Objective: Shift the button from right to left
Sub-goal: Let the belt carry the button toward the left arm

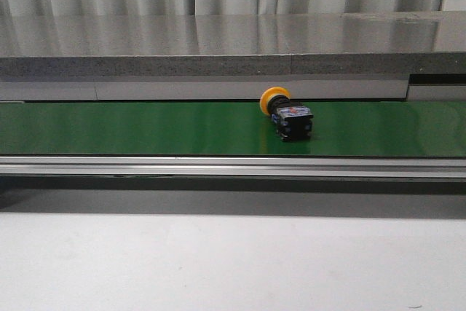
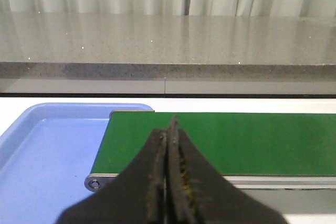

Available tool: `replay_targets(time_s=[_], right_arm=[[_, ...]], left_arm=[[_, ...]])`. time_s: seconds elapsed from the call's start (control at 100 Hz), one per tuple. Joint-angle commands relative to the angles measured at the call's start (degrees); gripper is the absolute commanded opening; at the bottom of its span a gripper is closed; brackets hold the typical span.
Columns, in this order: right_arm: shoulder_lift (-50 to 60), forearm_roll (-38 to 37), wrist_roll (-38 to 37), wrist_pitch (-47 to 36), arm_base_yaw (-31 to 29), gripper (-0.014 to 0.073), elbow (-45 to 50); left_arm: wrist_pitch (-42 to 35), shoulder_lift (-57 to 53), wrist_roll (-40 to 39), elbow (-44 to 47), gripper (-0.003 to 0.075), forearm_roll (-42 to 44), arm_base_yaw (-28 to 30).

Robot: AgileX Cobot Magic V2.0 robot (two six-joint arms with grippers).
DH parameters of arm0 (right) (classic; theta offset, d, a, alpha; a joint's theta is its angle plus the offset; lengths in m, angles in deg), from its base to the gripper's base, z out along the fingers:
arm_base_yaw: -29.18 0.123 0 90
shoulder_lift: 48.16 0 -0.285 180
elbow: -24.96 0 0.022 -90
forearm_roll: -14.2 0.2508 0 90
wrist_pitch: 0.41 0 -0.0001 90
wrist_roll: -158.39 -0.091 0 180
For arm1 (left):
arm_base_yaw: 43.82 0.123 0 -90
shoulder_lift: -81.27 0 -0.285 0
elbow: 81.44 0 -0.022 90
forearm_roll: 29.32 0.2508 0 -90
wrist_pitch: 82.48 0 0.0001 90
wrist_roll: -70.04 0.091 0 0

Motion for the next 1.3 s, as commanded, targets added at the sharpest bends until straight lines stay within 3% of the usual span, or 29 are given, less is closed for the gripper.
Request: replay_targets(time_s=[0.0, 0.29, 0.37, 0.49, 0.66, 0.73, 1.05, 1.29], right_arm=[[-0.3, -0.3, 0.0, -4.2, 0.0, -0.0060, -1.5], [-0.3, -0.3, 0.0, -4.2, 0.0, -0.0060, -1.5], [-0.3, -0.3, 0.0, -4.2, 0.0, -0.0060, -1.5], [-0.3, -0.3, 0.0, -4.2, 0.0, -0.0060, -1.5], [-0.3, -0.3, 0.0, -4.2, 0.0, -0.0060, -1.5], [-0.3, -0.3, 0.0, -4.2, 0.0, -0.0060, -1.5], [-0.3, -0.3, 0.0, -4.2, 0.0, -0.0060, -1.5], [-0.3, -0.3, 0.0, -4.2, 0.0, -0.0060, -1.5]], left_arm=[[-0.4, 5.9, -0.5, -6.1, -0.0020, -1.2, -0.2], [8.0, 25.1, -0.4, -19.8, -0.0018, -1.6, -0.2], [8.0, 30.2, -0.1, -22.5, 0.0015, -1.6, -0.2], [7.9, 36.7, 2.8, -25.6, 0.0176, -1.6, -0.2], [7.8, 43.7, 2.8, -29.4, 0.0547, -3.0, -0.2], [8.0, 46.5, 2.8, -31.0, 0.0632, -3.9, -0.2], [18.0, 60.7, 2.8, -43.2, 0.0637, -9.7, -0.6], [24.4, 71.6, -1.1, -53.4, 0.0637, -9.3, -7.5]])
